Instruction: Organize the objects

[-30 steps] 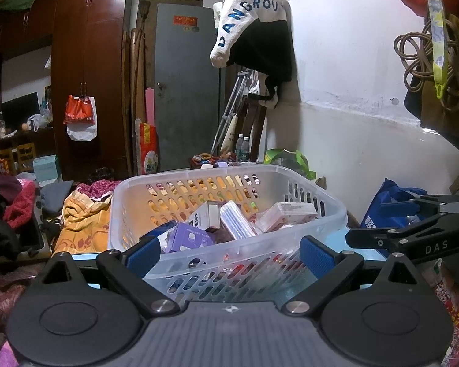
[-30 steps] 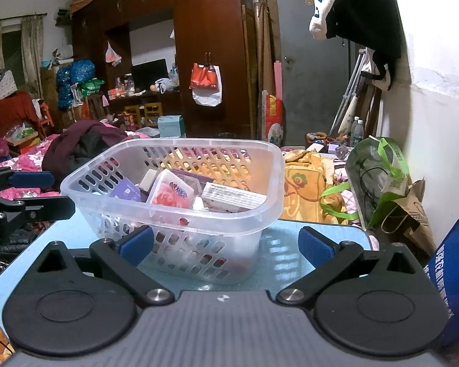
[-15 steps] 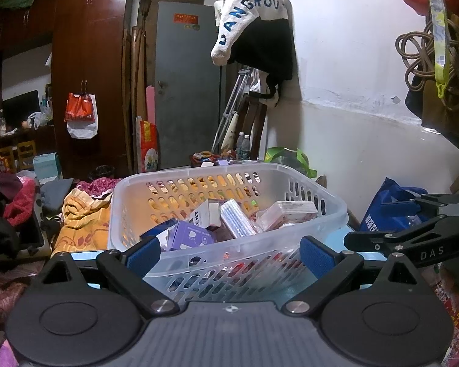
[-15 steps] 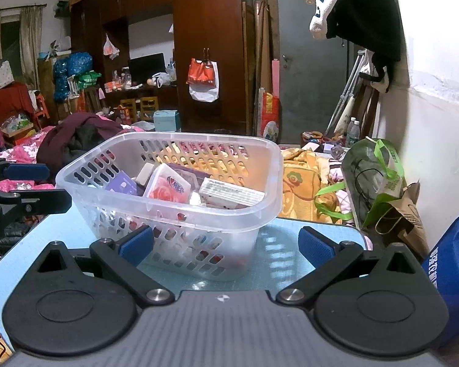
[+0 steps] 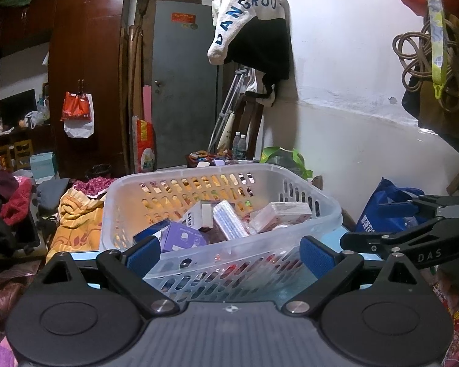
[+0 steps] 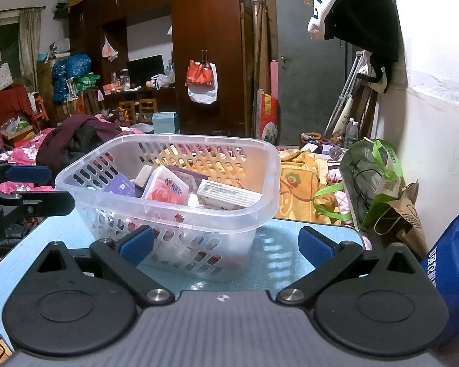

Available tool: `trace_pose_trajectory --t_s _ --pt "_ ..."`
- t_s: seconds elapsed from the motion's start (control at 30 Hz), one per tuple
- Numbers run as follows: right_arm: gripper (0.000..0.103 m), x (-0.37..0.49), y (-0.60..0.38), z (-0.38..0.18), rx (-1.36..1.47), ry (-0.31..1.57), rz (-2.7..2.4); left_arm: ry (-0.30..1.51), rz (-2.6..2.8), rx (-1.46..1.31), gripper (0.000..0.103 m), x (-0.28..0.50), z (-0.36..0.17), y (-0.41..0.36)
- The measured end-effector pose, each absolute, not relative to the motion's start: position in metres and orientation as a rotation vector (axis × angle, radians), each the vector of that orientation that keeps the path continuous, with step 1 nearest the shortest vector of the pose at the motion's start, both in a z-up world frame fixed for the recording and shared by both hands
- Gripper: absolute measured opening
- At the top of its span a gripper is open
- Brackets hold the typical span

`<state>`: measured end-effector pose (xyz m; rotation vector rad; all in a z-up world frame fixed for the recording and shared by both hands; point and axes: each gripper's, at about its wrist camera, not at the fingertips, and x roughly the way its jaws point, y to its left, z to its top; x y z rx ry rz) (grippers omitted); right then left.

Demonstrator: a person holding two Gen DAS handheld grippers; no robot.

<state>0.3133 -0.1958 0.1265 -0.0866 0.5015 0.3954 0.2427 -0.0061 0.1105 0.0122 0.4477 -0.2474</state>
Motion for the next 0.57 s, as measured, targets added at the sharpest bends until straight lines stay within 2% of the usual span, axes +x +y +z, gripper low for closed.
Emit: trace_pose_trajectory --t_s 0.57 --pt "0.103 0.3128 -0.2000 0.1257 -0.083 0.491 0.399 0.428 -0.247 0.015 0.099 0.2432 0.1187 -0.0157"
